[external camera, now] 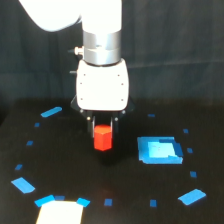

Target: Pick up the red object from the table

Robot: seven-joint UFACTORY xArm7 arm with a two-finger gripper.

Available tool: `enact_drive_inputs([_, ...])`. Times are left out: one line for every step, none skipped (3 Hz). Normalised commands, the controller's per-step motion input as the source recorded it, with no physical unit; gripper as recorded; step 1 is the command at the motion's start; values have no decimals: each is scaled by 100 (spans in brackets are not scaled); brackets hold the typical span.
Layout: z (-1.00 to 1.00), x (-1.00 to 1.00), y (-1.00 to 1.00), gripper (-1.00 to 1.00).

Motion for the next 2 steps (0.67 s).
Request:
enact_drive_inputs([100, 36, -11, -51])
enact_drive_inputs([100, 40, -43, -100])
